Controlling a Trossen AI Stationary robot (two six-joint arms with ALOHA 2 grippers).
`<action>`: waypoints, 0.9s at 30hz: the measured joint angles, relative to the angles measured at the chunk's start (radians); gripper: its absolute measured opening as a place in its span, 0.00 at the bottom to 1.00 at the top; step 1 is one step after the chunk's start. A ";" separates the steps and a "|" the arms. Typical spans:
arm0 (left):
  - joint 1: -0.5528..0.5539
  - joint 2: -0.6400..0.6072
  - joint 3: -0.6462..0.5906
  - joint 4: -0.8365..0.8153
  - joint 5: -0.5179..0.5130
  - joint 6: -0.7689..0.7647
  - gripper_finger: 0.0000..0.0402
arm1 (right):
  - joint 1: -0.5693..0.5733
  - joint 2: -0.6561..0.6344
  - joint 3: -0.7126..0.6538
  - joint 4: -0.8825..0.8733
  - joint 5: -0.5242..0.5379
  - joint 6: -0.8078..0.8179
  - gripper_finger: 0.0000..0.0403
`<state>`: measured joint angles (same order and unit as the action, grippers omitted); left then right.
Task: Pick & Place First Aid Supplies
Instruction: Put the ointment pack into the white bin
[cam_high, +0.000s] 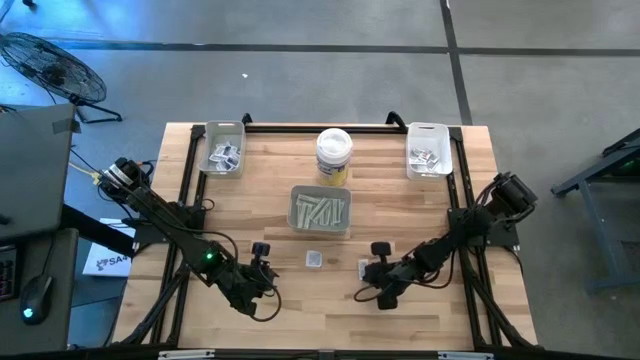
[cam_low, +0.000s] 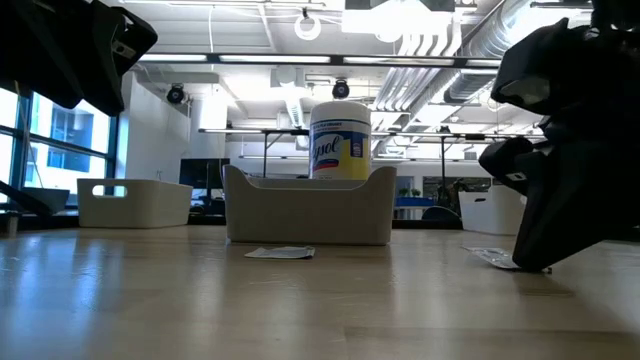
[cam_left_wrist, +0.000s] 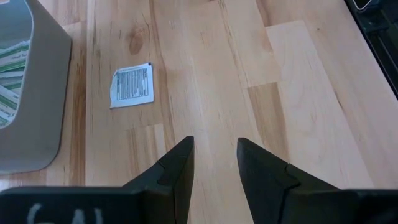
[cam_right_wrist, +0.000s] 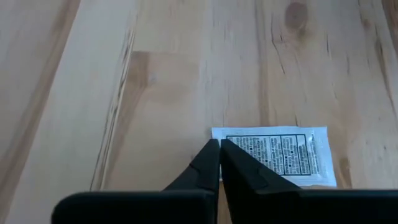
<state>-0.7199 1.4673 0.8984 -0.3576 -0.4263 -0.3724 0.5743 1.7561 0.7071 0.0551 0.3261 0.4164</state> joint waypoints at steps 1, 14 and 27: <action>0.000 0.000 0.000 0.000 0.000 0.000 0.30 | 0.000 0.000 0.000 0.000 0.002 0.010 0.02; 0.000 0.000 0.000 0.000 0.000 0.000 0.30 | 0.041 -0.131 -0.003 -0.013 0.068 0.055 0.00; 0.000 0.000 0.000 0.000 0.000 0.000 0.30 | 0.048 -0.180 -0.003 -0.197 0.187 0.292 0.00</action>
<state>-0.7200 1.4673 0.8986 -0.3576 -0.4263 -0.3723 0.6220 1.5757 0.7040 -0.1415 0.5129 0.7079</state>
